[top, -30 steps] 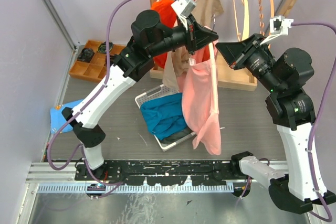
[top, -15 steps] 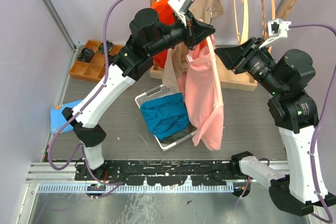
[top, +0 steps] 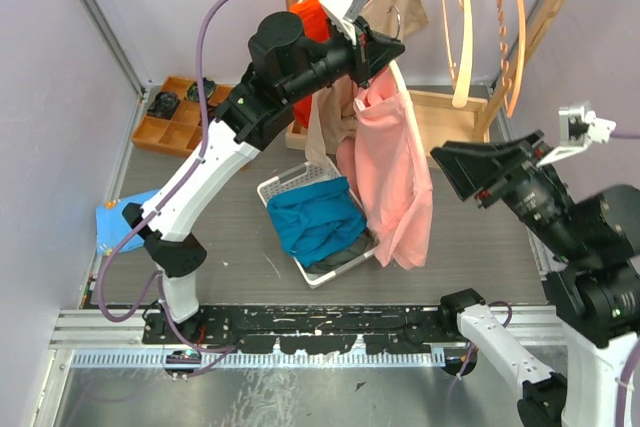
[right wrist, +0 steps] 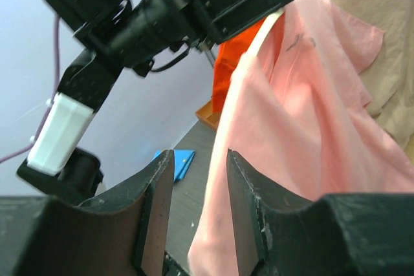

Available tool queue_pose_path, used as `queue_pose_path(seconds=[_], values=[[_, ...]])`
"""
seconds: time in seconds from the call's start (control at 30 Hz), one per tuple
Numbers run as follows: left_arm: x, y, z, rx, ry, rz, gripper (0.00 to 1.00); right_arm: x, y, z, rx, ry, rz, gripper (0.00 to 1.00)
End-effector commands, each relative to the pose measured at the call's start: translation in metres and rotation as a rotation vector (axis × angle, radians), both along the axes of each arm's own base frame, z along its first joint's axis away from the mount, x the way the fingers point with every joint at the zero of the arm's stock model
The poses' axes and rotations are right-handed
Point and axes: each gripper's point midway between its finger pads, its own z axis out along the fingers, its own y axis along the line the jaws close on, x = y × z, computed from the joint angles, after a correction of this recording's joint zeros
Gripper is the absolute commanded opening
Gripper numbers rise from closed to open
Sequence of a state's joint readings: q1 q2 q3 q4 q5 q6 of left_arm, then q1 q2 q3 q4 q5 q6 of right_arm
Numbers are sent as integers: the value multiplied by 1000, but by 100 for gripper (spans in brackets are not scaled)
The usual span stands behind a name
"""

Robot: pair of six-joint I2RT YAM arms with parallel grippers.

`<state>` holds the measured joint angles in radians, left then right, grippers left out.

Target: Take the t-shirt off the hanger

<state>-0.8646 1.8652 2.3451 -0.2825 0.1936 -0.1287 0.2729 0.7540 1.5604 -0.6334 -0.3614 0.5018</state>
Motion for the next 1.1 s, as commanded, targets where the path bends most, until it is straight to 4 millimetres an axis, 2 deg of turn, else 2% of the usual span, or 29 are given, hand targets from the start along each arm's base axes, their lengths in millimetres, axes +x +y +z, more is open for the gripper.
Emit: queue_pose_path(seconds=[0.0, 0.17, 0.27, 0.6, 0.8, 0.83, 0.9, 1.07], values=[[-4, 13, 43, -84, -89, 30, 0, -23, 4, -19, -23, 31, 61, 44], [-3, 15, 47, -97, -90, 39, 0, -45, -1, -42, -12, 79, 73, 44], [-2, 17, 50, -106, -87, 46, 0, -52, -2, -57, -8, 121, 75, 46], [-2, 21, 59, -129, -90, 64, 0, -57, 3, -91, -27, 196, 115, 45], [-4, 24, 66, -152, -91, 65, 0, -54, 3, -104, -33, 217, 108, 24], [-4, 25, 67, -155, -91, 68, 0, -53, 2, -107, -29, 225, 102, 19], [-5, 28, 70, -166, -91, 75, 0, -52, 0, -117, -23, 263, 79, 3], [-4, 37, 81, -209, -80, 113, 0, -43, -12, -165, -24, 462, -24, 1]])
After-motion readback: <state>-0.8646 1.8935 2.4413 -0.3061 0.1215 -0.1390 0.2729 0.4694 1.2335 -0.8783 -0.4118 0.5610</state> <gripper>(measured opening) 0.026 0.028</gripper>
